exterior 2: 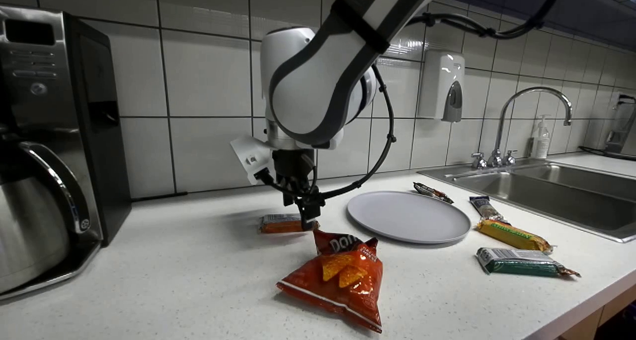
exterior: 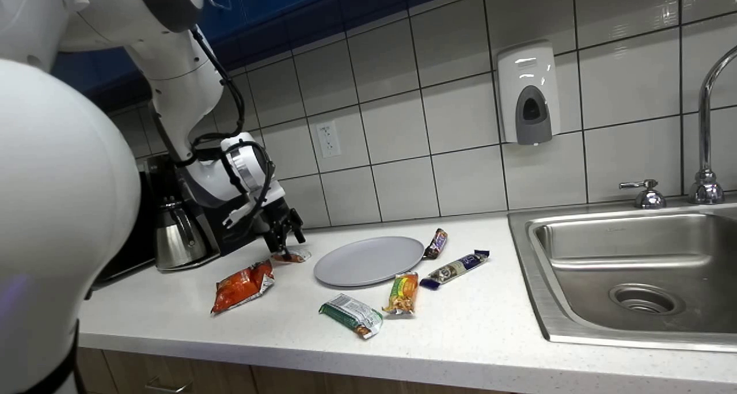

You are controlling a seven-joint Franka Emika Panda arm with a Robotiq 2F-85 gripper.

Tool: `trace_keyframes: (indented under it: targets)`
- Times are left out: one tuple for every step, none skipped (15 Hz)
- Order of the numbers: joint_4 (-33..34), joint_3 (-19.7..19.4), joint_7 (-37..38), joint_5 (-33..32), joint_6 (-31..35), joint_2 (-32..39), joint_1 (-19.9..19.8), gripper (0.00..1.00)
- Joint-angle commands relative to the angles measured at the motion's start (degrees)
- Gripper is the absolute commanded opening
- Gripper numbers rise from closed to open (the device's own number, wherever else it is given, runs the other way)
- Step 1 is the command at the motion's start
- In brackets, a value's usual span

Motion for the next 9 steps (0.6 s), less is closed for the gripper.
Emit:
trace_keyframes:
  targets:
    - [2.0,0.6,0.7,2.4,1.2,1.3,-0.7,1.0]
    - [2.0,0.6,0.7,2.9,1.8,1.4,-0.7,1.0]
    - [2.0,0.8,0.4,3.7,2.7,1.4,-0.9,1.0]
    - [1.9,0.7,0.4,4.2,3.3,1.4,-0.8,1.0]
    - [1.8,0.6,0.4,4.7,4.0,1.4,-0.7,1.0]
    - [1.7,0.5,0.3,5.1,4.5,1.4,-0.7,1.0]
    - [1.5,0.8,0.0,5.9,5.2,1.4,-1.0,1.0]
    - [1.4,0.8,-0.1,6.6,5.7,1.4,-1.2,1.0]
    - [1.2,0.8,-0.2,7.2,6.4,1.4,-1.2,1.0]
